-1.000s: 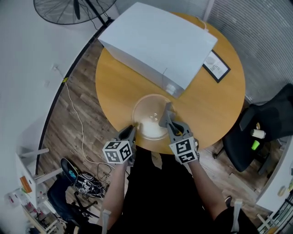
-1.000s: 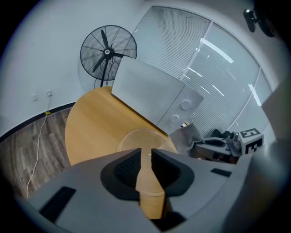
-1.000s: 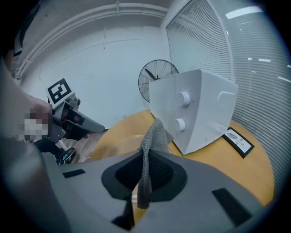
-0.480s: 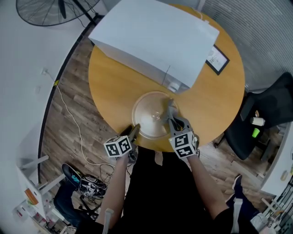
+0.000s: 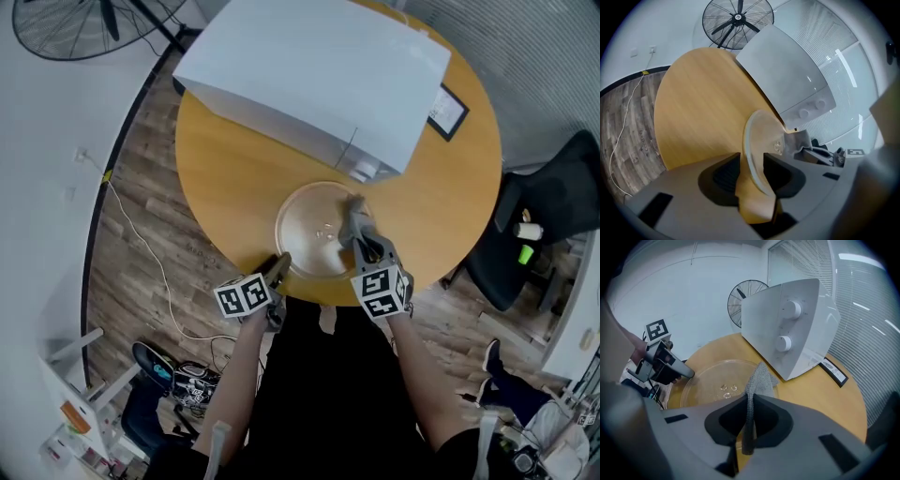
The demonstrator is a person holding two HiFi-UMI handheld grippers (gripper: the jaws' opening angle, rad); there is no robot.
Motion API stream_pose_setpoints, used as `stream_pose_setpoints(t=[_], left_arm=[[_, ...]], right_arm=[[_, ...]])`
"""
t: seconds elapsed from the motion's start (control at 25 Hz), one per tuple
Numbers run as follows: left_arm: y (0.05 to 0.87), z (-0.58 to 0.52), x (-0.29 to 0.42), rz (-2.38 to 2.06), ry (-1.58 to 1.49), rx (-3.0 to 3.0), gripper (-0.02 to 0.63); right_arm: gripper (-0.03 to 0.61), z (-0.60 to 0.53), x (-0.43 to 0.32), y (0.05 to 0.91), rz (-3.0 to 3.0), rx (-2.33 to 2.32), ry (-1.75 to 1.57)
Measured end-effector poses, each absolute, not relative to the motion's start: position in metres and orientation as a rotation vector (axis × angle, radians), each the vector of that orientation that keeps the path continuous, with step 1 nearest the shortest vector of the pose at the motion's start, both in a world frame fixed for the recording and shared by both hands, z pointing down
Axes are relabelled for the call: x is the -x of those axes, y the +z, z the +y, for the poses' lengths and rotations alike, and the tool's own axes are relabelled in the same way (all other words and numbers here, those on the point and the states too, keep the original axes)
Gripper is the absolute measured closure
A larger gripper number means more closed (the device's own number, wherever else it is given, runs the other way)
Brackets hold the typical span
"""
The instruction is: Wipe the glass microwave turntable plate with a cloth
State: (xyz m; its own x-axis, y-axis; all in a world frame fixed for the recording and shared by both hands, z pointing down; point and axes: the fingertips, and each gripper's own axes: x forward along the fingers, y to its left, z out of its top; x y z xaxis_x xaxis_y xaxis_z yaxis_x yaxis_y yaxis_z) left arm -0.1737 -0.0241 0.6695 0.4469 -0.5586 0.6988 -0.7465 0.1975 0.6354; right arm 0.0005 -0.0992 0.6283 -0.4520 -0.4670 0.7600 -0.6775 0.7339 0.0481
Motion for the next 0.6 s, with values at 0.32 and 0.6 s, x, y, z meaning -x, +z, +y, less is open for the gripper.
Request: stream_pose_setpoints(t=[0.32, 0.6], left_arm=[[0.674, -0.027, 0.167, -1.159, 0.183, -1.473, 0.502], [0.678, -0.025, 0.167, -1.137, 0.191, -1.464, 0.563]], right_arm=[[0.557, -0.101, 0.001, 0.629, -2.11, -0.886, 0.316], [0.557, -0.103, -0.001, 0.641, -2.044, -0.874, 0.255]])
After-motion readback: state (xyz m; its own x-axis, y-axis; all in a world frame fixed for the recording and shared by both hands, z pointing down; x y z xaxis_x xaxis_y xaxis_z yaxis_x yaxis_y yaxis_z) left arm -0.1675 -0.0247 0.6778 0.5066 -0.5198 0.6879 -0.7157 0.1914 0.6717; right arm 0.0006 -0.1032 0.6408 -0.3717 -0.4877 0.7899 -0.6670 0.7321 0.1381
